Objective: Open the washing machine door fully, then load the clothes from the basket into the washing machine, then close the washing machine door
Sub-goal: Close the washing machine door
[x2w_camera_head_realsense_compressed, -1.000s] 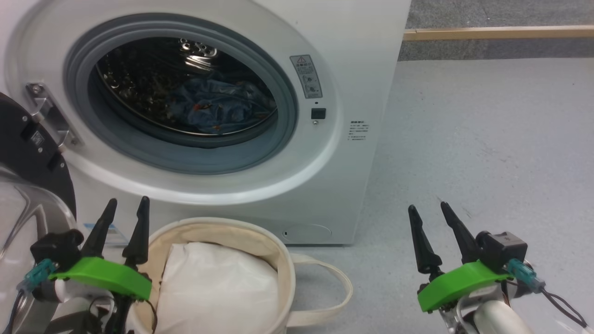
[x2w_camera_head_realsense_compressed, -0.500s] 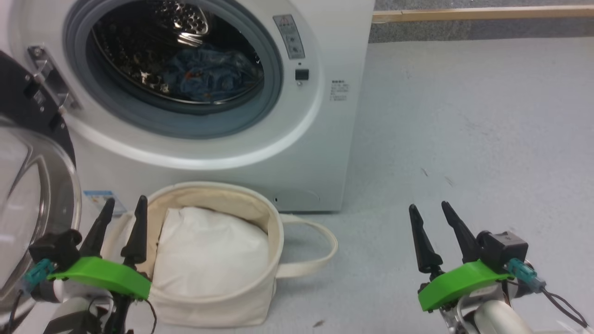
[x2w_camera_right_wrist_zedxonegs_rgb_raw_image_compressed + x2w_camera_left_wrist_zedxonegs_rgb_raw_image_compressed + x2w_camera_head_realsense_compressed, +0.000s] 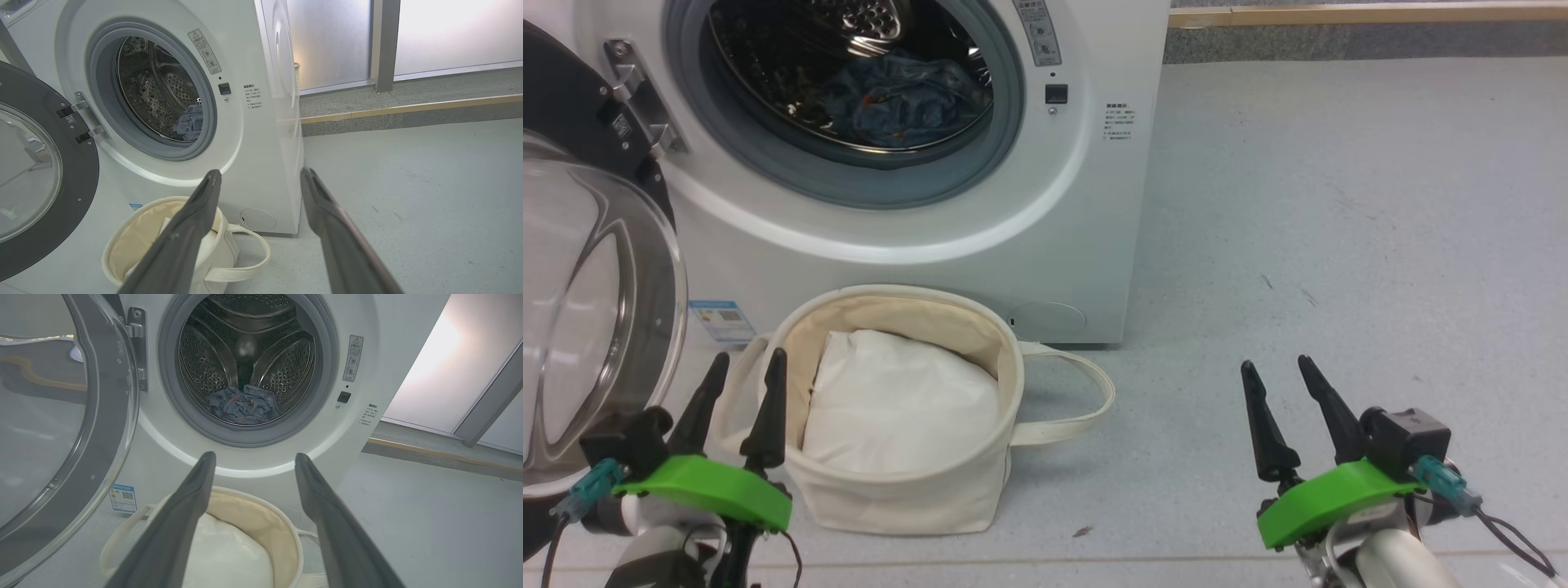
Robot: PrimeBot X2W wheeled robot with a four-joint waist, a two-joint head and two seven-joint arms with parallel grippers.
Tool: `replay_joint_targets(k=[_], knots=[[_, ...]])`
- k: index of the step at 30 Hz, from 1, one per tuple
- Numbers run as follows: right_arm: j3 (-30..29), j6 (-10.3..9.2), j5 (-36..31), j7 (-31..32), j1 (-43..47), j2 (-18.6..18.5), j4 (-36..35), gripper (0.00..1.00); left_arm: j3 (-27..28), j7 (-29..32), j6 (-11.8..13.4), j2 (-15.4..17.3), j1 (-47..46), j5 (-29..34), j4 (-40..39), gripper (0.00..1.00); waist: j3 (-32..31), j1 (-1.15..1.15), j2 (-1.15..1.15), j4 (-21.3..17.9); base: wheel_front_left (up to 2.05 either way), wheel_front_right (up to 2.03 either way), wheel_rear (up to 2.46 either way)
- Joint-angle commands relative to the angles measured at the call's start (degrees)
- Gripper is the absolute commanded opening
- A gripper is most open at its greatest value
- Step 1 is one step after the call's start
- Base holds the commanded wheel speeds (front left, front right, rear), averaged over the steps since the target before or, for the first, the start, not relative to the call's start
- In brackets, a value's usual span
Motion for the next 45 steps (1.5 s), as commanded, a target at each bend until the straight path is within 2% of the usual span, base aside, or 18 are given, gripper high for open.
replay_joint_targets(k=[1, 16, 22, 27, 45], knots=[[1.04, 0.02, 0.46, -0.44, -1.55, -0.08, -1.79, 1.0, 2.15, -0.68, -0.33, 1.51, -1.73, 0.57, -1.78, 1.0, -0.11, -0.01, 0.0, 0.14, 0.0, 0.0, 0.0], [1.15, 0.02, 0.72, -0.44, -1.29, -0.36, -1.6, 1.0, 1.24, -0.68, -0.33, 1.85, -1.94, 1.8, 0.24, 1.0, -0.64, -0.01, 0.0, 3.49, 0.0, 0.0, 0.0], [1.19, 0.02, 0.84, -0.44, -1.15, -0.25, -1.56, 1.0, 1.09, -0.68, 0.35, 1.82, -1.65, 4.56, 1.16, 1.0, -1.16, -0.01, 0.0, 6.5, 0.0, 0.0, 0.0], [1.21, 0.02, 0.96, -0.44, -0.93, -0.27, -1.35, 1.0, 2.26, -0.68, 2.09, 1.22, -1.24, 7.16, -1.11, 1.0, -1.7, -0.01, 0.0, 10.0, 0.0, 0.0, 0.0], [2.85, 0.02, 2.32, -0.44, 0.1, 0.59, -0.2, 1.0, 5.97, -0.68, 4.08, 0.6, 2.84, 11.39, -4.48, 1.0, -4.13, -0.01, 0.0, 25.7, 0.0, 0.0, 0.0]])
